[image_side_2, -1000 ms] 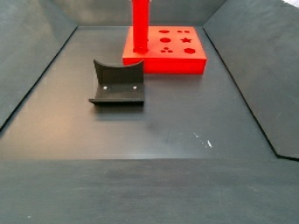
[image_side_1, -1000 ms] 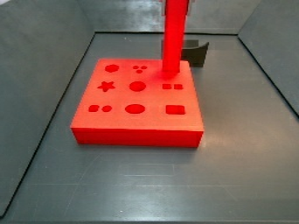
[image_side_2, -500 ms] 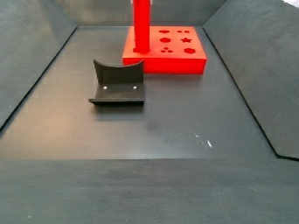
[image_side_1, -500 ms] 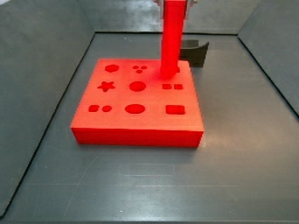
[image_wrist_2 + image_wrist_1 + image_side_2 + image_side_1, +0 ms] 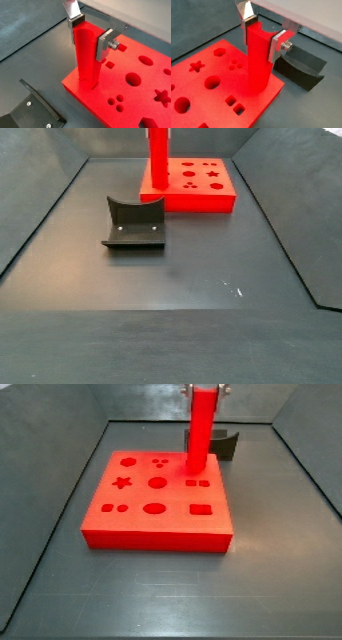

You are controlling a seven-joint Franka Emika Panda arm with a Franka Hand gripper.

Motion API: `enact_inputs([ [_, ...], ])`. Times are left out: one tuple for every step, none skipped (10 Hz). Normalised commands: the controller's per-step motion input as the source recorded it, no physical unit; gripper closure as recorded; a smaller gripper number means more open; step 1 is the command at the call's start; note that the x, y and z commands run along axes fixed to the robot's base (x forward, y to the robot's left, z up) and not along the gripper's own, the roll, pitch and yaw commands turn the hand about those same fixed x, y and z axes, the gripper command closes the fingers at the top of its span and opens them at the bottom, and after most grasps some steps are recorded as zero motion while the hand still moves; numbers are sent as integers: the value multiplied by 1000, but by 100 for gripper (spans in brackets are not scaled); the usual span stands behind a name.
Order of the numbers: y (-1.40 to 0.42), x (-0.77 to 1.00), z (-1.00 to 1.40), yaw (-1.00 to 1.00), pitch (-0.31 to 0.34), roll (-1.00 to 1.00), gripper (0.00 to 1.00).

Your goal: Insert the arch object.

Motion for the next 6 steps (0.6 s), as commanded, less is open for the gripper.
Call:
enact_inputs([
  [0,-20,-186,0,0,79,100],
  [3,0,-3,0,0,23,100],
  [0,54,-311,0,0,46,100],
  [0,0,-714,0,-90,63,100],
  [0,0,-946,0,-147,63,100],
  [0,-6,-946,0,-150,71,100],
])
